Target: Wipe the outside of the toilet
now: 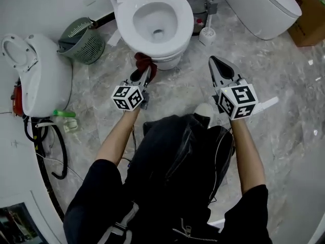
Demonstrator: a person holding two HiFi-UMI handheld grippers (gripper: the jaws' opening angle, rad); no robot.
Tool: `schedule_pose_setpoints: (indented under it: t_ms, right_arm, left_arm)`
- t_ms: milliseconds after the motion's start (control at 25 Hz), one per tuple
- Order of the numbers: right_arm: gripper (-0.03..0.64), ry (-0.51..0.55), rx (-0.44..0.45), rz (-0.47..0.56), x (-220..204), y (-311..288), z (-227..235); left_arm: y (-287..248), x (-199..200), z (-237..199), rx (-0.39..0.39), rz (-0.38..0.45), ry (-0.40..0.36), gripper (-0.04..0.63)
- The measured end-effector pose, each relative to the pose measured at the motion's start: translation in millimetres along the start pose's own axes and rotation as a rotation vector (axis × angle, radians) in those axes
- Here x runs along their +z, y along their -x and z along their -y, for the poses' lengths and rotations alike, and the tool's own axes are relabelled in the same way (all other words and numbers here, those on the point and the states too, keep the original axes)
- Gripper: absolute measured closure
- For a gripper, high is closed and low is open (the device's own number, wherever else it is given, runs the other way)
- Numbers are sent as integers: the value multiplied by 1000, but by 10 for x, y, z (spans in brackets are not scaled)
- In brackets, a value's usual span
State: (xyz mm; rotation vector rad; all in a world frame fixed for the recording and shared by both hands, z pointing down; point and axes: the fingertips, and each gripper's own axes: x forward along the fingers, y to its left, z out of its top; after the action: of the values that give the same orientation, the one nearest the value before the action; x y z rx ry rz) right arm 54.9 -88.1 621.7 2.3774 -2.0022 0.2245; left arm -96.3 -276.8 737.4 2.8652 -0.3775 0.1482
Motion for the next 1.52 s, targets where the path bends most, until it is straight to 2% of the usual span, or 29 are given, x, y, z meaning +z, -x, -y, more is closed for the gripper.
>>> schedule_pose_setpoints:
  t_ms: [240,360,560,800,960,1120,1240,1360,1520]
  right_arm:
    - [614,-23,59,-10,-16,-70,569]
    - [614,-46,99,-28,-59,-236,913]
    - [614,-15,190,-96,141,-565,1382]
    - [614,22,354,-171,549,-1176,1286]
    - [614,69,440,-202,640,-1417,1260]
    - [614,126,537,-184,574,-1753,1386]
    - [614,126,628,-135,448,-2043,1556]
    - [614,128,693,-101,353,-2243,1674]
    - [614,163,735,-81,309,-2286,1706]
  left_arm:
    - [-83,10,68,55,5,-47,545]
    - [-73,-2,98,130,7,-33,545]
    - [-92,-36,118,238,-61,2,545]
    - [-84,23,-21,422,-81,88,546]
    - [-70,-19,40,561,-35,112,546]
    - [-143,-33,87,706,82,92,548]
    - [-172,-68,129,788,162,61,548]
    - [-208,-112,156,879,179,34,548]
    - [-266,-108,147,977,174,38,552]
